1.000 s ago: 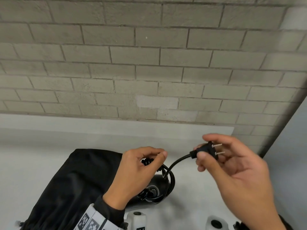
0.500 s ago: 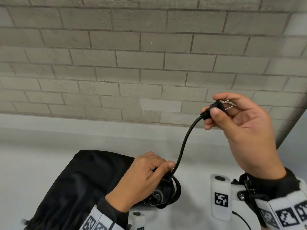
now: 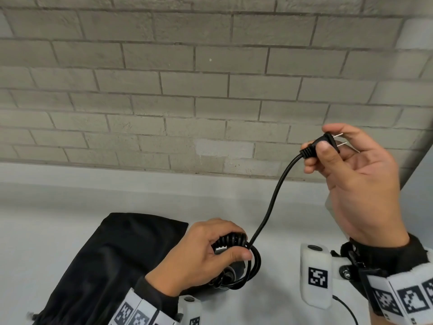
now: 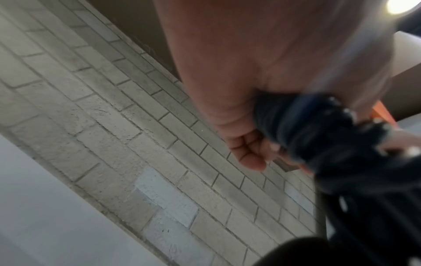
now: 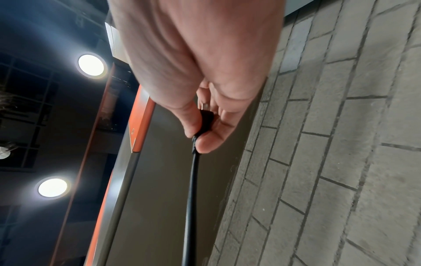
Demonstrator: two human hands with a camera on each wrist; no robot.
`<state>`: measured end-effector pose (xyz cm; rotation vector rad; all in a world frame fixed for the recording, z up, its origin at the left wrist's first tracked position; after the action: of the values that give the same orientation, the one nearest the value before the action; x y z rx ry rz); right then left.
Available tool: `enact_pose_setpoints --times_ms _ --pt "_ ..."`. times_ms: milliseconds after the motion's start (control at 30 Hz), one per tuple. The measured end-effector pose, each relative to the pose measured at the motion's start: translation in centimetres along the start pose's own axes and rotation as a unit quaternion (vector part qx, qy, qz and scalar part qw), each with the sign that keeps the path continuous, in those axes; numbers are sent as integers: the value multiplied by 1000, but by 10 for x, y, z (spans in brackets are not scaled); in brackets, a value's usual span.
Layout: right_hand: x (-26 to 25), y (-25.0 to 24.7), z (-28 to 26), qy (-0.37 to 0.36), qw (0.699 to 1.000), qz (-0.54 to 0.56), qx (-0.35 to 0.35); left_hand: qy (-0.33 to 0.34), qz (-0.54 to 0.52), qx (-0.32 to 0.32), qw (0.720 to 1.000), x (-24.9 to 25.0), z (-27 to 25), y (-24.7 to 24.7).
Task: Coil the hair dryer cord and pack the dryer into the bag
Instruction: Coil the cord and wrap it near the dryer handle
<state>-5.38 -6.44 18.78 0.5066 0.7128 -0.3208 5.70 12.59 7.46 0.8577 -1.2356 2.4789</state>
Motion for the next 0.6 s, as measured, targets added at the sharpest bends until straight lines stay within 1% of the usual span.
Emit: enact_pose_setpoints --times_ms 100,167,300,367,600 --pt "0 2 4 0 1000 6 1 0 3 -21 1000 0 1 1" --pt "2 4 4 4 1000 11 -2 -11 4 -31 999 -1 -1 1" --pt "2 5 5 4 1000 9 -5 -32 1 -26 999 0 -4 1" --pt "1 5 5 1 1000 8 -6 -17 2 -29 999 2 -4 2" --pt "4 -4 11 -7 1000 14 13 22 58 -38 997 3 -4 4"
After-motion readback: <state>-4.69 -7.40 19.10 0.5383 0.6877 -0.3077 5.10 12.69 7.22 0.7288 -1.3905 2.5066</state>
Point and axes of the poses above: each hand's wrist, its own z-axis towards the middle knuckle, its own y-axis out of the palm, x = y × z, the point moved 3 cm from there along z, towards the middle knuckle, and after that the axes turned 8 degrees about z, right-handed, at the moved point
